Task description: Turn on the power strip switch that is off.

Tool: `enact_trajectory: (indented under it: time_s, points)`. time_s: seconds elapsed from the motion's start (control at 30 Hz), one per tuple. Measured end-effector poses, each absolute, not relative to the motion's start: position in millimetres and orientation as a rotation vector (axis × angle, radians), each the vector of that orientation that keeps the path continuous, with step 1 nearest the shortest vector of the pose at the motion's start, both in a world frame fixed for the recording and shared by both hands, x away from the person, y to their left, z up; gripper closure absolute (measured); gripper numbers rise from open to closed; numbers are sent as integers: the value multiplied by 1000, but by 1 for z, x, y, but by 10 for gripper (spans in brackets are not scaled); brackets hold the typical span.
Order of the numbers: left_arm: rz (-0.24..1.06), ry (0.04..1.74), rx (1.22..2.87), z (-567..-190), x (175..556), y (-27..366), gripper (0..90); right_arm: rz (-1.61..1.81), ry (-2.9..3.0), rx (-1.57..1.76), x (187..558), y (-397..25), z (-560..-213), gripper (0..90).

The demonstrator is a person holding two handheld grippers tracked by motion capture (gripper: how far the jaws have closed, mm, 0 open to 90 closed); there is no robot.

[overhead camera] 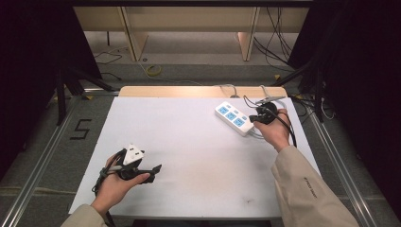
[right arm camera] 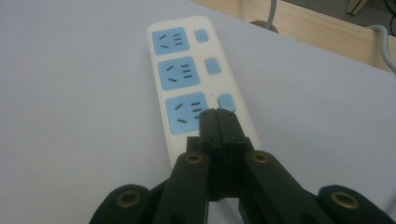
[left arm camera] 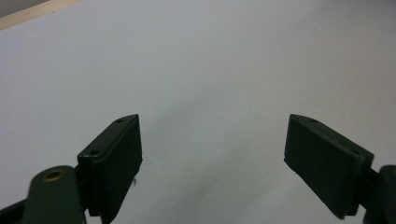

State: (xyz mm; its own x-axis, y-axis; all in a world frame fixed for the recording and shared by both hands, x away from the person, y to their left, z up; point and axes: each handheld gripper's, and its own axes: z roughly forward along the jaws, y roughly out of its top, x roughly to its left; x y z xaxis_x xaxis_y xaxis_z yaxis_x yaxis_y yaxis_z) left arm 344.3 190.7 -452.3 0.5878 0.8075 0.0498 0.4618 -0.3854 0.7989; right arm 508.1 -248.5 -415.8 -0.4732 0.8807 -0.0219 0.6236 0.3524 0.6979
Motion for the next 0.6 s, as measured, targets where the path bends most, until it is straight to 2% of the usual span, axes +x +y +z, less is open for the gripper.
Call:
enact_trajectory:
  time_s: [0.6]
  points:
    - [561, 1009, 2039, -453, 345, 191, 188, 858, 2232, 1331, 527, -247, -420, 900]
